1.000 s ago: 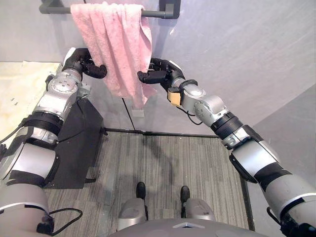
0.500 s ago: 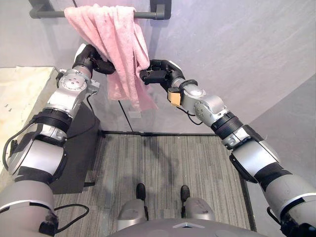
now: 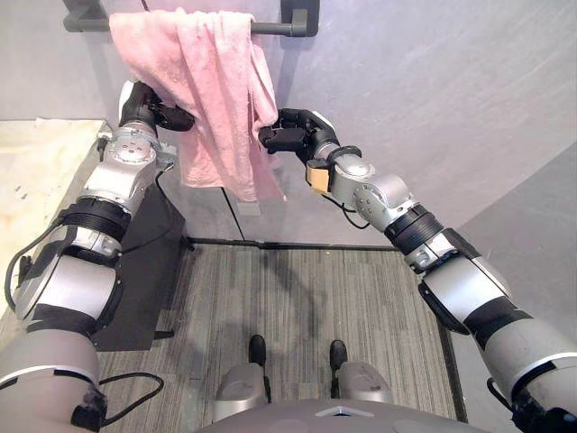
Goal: Organize the bathroom.
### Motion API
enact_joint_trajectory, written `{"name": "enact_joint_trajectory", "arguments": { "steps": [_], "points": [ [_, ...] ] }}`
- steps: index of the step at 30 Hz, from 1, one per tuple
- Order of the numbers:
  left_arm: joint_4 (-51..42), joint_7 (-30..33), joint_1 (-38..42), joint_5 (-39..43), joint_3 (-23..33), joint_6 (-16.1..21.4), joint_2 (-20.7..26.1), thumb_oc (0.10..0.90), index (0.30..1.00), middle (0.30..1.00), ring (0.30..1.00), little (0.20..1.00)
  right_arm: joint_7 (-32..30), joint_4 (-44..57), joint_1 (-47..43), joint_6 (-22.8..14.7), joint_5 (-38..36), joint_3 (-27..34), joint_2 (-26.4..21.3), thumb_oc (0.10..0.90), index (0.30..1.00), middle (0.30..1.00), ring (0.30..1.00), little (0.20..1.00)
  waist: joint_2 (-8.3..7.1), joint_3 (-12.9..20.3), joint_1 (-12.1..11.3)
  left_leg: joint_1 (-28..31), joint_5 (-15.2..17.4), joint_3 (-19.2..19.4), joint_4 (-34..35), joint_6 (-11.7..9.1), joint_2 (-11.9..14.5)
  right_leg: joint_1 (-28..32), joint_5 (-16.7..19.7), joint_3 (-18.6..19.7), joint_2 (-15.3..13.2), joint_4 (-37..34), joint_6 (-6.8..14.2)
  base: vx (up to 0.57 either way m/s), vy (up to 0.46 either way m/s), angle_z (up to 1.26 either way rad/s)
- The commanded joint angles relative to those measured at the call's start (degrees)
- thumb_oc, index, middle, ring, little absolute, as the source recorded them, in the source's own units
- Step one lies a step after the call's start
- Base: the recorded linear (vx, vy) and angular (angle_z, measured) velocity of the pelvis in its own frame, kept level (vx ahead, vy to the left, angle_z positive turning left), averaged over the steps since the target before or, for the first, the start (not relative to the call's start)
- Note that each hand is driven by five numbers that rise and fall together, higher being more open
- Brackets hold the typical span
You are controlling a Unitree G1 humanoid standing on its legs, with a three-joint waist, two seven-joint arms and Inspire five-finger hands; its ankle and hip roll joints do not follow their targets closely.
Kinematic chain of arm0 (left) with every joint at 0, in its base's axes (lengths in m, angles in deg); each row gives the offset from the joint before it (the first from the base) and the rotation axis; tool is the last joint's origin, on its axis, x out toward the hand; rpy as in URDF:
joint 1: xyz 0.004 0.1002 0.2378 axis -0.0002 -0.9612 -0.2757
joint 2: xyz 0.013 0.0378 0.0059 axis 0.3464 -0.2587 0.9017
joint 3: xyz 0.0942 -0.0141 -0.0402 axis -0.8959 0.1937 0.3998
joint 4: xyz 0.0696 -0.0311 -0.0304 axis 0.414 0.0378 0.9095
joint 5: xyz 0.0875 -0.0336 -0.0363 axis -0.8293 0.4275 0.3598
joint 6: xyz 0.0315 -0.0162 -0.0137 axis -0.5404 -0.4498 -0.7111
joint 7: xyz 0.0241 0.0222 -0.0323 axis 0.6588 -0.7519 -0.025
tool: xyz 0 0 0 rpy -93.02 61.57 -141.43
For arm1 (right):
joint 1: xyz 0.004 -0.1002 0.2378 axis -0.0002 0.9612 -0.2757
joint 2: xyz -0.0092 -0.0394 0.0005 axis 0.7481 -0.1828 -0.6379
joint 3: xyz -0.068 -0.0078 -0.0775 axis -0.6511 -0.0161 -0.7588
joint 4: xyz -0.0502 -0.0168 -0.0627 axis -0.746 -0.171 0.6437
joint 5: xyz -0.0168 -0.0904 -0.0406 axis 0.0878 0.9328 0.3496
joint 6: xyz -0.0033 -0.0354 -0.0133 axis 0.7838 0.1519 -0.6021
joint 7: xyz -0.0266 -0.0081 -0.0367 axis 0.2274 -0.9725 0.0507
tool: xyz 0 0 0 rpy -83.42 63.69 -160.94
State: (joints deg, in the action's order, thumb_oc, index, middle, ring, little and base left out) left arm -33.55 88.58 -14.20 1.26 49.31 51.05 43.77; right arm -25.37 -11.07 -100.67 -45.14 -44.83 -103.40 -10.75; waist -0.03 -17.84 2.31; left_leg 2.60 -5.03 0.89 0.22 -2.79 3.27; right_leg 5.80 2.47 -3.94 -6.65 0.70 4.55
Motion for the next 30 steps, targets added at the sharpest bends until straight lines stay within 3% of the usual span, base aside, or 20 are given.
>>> {"name": "enact_joint_trajectory", "arguments": {
  "steps": [1, 12, 26, 27, 29, 30],
  "points": [
    [0.56, 2.8, 1.01, -1.94, 4.06, 4.96, 0.88, 0.4, 0.3, 0.3, 0.3, 0.3, -0.59, -2.56, -6.0, -6.53, -0.94, 0.7, 1.23, 0.4, 0.3, 0.3, 0.3, 0.3, 2.52, 9.05, -2.24, 2.91, 8.08, 3.32, -5.4, -1.69, 6.21, -4.15, -3.36, 3.42, -4.35, 4.32, 3.75, 0.0, 0.0, 0.0],
    [-1.43, 9.83, -1.11, -2.46, 6.98, 2.96, 1.87, 0.4, 0.3, 0.3, 0.3, 0.3, -5.38, -4.74, -5.69, -4.88, 5.77, 1.93, -1.35, 0.4, 0.3, 0.3, 0.3, 0.3, 2.47, 9.01, -2.65, 2.74, 7.47, 3.42, -5.0, -1.8, 6.23, -4.26, -2.67, 3.1, -4.52, 3.88, 3.75, 0.0, -0.002, 0.02],
    [-3.63, 9.66, -3.56, -2.36, 9.64, 1.37, 2.75, 0.4, 0.3, 0.3, 0.3, 0.3, -4.88, -7.3, -6.17, -3.21, 8.19, 3.33, -4.79, 0.4, 0.3, 0.3, 0.3, 0.3, 2.71, 8.49, -2.78, 2.61, 7.51, 3.2, -5.3, -2.08, 6.29, -4.17, -2.55, 2.99, -4.66, 3.8, 3.68, 0.0, 0.0, 0.0],
    [-4.38, 9.59, -3.78, -2.35, 9.8, 1.07, 2.68, 0.4, 0.3, 0.3, 0.3, 0.3, -4.83, -7.35, -6.23, -3.11, 8.2, 3.34, -4.92, 0.436, 0.354, 0.354, 0.354, 0.354, 2.71, 8.41, -2.79, 2.64, 7.44, 3.24, -5.24, -2.05, 6.27, -4.1, -2.51, 2.99, -4.67, 3.73, 3.65, 0.0, 0.0, 0.0],
    [-4.38, 9.59, -3.78, -2.35, 9.8, 1.07, 2.68, 0.4, 0.3, 0.3, 0.3, 0.3, -4.83, -7.35, -6.23, -3.11, 8.2, 3.34, -4.92, 0.436, 0.354, 0.354, 0.354, 0.354, 2.71, 8.41, -2.79, 2.64, 7.44, 3.24, -5.24, -2.05, 6.27, -4.1, -2.51, 2.99, -4.67, 3.73, 3.65, 0.0, 0.0, 0.0],
    [-4.68, 9.47, -3.97, -2.37, 9.9, 1.04, 2.64, 0.4, 0.3, 0.3, 0.3, 0.3, -4.4, -7.46, -6.17, -3.26, 8.2, 3.09, -5.03, 0.466, 0.399, 0.399, 0.399, 0.399, 2.68, 8.41, -2.77, 2.74, 7.42, 3.28, -5.11, -2.03, 6.27, -4.1, -2.56, 3.07, -4.63, 3.76, 3.62, 0.0, 0.0, 0.0]
  ]
}}
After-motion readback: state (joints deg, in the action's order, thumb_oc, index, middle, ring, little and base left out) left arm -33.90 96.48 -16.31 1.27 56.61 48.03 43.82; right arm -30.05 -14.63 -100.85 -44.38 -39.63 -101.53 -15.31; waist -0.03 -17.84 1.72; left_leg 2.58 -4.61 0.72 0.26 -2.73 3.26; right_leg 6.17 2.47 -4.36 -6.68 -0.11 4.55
